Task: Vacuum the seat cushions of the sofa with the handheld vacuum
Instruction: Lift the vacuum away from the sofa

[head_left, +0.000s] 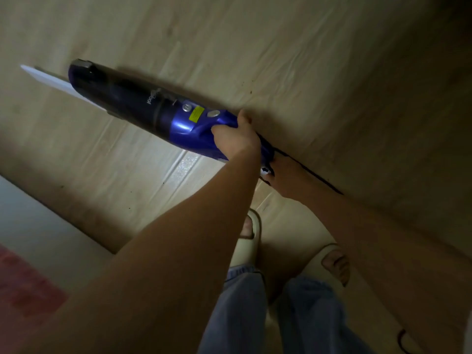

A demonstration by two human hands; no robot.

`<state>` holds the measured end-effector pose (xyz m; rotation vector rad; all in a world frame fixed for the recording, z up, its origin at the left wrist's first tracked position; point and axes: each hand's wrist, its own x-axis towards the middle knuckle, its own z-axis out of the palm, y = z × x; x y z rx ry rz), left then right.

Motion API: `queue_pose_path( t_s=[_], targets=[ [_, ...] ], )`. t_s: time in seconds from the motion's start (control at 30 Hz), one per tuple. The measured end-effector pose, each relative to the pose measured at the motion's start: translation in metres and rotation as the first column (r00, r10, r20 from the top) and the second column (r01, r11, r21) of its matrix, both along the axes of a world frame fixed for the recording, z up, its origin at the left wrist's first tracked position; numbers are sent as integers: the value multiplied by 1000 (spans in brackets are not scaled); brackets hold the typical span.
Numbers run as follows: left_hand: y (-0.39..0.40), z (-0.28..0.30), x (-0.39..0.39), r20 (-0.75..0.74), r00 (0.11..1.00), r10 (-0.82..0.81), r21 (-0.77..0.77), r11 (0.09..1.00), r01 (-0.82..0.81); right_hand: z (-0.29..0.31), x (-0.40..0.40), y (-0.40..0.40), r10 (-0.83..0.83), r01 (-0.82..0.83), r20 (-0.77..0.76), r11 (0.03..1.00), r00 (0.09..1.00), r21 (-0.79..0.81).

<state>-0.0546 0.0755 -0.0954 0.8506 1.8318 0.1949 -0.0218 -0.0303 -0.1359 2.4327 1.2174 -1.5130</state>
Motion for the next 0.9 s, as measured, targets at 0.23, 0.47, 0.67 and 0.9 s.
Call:
queue_pose_path(
  t_s=[0.23, 0.47, 0.67, 0.9],
  targets=[
    [21, -25, 23, -52, 984, -169, -56, 985, 166, -17, -13, -4, -47, 46, 103, 999, 994, 14],
    [-1, -14, 32, -199, 824, -530, -166, 847, 505, 6, -4, -27, -121, 111, 110, 989, 986, 93],
    [-84, 35, 32, -307, 258, -916, -303, 351, 886, 56, 22, -95, -59, 38, 163, 991, 985, 130],
    [-231, 51, 73, -67, -240, -968, -169, -226, 959, 69, 74, -240, -423, 434, 356, 899, 833, 52]
  ],
)
